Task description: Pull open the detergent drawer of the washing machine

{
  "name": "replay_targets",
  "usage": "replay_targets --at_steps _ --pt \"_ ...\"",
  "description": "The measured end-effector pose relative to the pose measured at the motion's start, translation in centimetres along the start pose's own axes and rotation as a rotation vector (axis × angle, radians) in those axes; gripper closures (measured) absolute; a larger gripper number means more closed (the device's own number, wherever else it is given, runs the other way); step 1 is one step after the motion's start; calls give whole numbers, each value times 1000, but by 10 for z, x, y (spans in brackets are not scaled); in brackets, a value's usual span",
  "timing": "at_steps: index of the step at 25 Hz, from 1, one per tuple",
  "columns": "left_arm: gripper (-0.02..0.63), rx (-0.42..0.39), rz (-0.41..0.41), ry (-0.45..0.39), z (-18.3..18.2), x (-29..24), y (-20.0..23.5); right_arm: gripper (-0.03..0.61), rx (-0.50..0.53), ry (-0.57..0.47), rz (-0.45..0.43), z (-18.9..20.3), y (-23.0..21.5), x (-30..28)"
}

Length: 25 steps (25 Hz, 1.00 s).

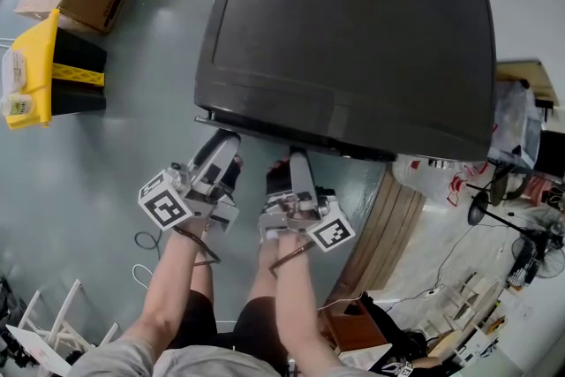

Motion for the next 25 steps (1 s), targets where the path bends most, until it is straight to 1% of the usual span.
replay_targets --at_steps 3,9,14,18,25 --pt "443 -7 0 6 1 1 1 396 -2 1 -6 0 -1 2" --pt "480 -13 -1 1 3 4 3 440 0 5 -14 2 -6 5" --pt "506 3 13 -10 6 7 5 485 16 10 21 1 -19 20" --pt "517 -11 33 6 12 15 2 489 28 10 17 5 -18 29" --pt "525 -13 31 12 23 33 -9 491 48 24 24 12 -10 49"
Point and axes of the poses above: the fingertips, and each gripper's own axes: x backward along the fingers, y to its left, z out of its underside, the point moved 4 cm from there along x, backward along the fingers, and after that the axes turned 13 degrees about -x, right-handed, at the moved point
